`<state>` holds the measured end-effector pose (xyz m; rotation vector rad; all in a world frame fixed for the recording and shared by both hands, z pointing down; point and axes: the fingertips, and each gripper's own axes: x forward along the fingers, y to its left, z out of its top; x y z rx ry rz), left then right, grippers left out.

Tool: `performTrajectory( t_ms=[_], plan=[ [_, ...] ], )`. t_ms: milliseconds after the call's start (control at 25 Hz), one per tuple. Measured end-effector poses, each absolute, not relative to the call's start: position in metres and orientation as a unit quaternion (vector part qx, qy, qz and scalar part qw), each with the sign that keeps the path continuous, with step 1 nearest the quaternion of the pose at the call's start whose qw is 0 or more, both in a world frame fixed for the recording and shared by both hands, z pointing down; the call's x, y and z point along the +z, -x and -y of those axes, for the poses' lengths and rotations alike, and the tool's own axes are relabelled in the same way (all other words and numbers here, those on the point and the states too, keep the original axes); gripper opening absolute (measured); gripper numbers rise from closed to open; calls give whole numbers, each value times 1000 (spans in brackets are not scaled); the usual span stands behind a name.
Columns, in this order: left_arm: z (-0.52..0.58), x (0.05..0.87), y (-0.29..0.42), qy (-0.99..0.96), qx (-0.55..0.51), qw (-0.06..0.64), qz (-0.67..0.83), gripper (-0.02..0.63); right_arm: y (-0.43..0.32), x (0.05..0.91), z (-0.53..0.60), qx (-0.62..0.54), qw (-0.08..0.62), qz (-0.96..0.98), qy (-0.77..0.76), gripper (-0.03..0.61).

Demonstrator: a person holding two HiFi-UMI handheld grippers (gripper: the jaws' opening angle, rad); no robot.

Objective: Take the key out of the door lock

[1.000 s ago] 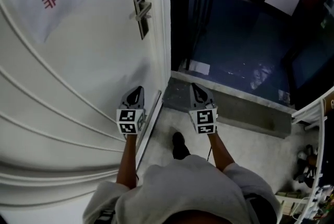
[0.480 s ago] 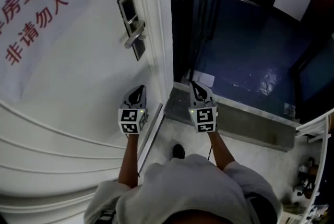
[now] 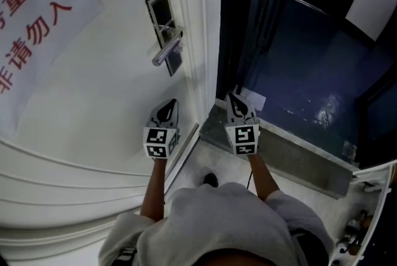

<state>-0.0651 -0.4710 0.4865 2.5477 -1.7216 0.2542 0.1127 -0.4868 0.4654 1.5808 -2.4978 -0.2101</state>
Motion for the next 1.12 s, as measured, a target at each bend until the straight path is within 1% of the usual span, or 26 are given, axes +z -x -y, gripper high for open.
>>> performTrajectory(
  t_ms=[560,840,1120],
  plan=[
    [449,482,121,-797,77,31,599,18,-13,468,492,-75,84,887,-447,23],
    [455,480,119,-805,75,30,587,18,5,457,502,-88,81,888,-444,23],
    [459,478,116,-811,73,28,580,18,11,430,515,-133,81,885,-438,23]
  ],
)
